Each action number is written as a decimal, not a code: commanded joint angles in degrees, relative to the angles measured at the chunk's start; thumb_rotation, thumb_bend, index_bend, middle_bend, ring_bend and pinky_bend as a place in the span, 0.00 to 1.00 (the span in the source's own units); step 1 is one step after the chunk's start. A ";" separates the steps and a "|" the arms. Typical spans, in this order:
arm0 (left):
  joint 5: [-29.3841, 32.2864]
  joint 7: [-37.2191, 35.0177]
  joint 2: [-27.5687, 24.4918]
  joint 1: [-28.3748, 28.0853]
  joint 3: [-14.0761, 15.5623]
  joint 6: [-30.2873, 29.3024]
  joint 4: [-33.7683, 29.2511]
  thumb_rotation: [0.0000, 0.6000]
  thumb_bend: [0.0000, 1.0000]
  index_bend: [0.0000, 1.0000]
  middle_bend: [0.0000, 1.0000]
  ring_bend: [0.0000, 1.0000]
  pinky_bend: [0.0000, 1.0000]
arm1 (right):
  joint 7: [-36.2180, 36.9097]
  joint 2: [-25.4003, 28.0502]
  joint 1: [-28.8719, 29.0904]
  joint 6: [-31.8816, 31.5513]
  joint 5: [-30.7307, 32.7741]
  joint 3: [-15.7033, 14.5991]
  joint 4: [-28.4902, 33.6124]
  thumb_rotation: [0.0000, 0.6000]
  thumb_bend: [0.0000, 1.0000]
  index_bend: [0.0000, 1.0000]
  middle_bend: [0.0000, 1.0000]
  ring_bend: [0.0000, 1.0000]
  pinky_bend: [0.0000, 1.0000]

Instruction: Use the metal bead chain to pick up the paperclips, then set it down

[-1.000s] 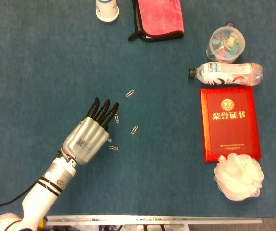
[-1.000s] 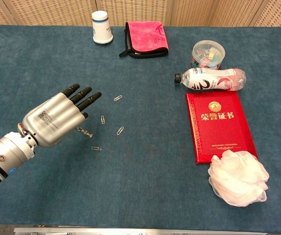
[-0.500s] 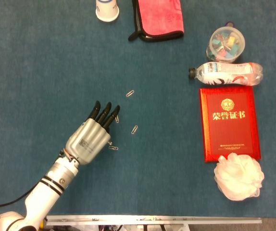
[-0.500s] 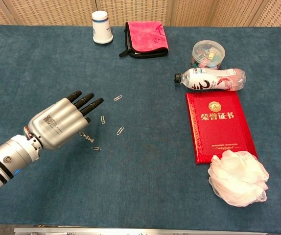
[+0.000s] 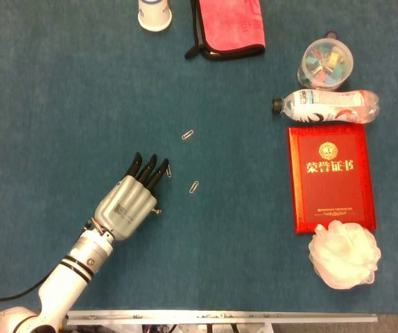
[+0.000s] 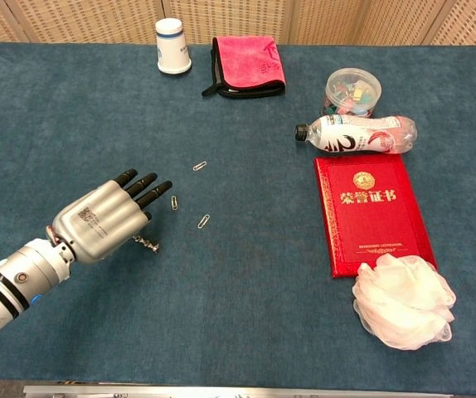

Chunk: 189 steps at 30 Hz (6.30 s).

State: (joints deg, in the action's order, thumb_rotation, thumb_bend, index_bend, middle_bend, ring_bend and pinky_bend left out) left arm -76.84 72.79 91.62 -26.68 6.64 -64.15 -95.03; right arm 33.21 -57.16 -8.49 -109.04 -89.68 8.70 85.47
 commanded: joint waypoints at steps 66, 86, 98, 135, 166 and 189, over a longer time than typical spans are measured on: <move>18.91 4.36 4.13 -13.24 -8.49 -1.28 4.31 1.00 0.41 0.58 0.01 0.00 0.13 | -0.58 0.23 0.64 1.71 0.21 0.28 0.69 1.00 0.35 0.37 0.36 0.32 0.45; 25.05 5.47 6.39 -19.09 -10.45 0.69 9.11 1.00 0.41 0.58 0.01 0.00 0.13 | 0.05 0.42 0.76 2.23 0.85 0.50 0.65 1.00 0.35 0.37 0.36 0.32 0.45; 27.82 4.31 8.43 -22.60 -11.94 1.95 12.54 1.00 0.41 0.58 0.01 0.00 0.13 | 0.34 0.58 1.07 3.09 1.41 0.68 0.63 1.00 0.35 0.37 0.36 0.32 0.45; 24.56 5.92 6.60 -23.79 -7.68 -7.98 2.10 1.00 0.41 0.58 0.01 0.00 0.13 | 1.18 0.60 0.76 2.41 1.21 0.74 0.42 1.00 0.35 0.37 0.36 0.32 0.45; 15.44 4.49 8.97 -18.01 -1.46 -9.49 -2.39 1.00 0.41 0.58 0.01 0.00 0.14 | 3.73 0.70 -0.31 1.43 3.41 1.86 -0.08 1.00 0.35 0.37 0.36 0.32 0.45; 15.35 1.05 11.01 -15.95 -2.15 -6.07 3.05 1.00 0.41 0.58 0.01 0.00 0.14 | 4.39 0.74 -0.35 2.04 3.46 2.17 -0.40 1.00 0.35 0.37 0.36 0.32 0.45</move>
State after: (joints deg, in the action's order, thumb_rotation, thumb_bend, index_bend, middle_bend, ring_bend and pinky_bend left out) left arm -61.48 73.87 102.60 -42.65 4.49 -70.23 -92.00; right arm 37.60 -56.41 -8.84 -107.00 -86.22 10.87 85.07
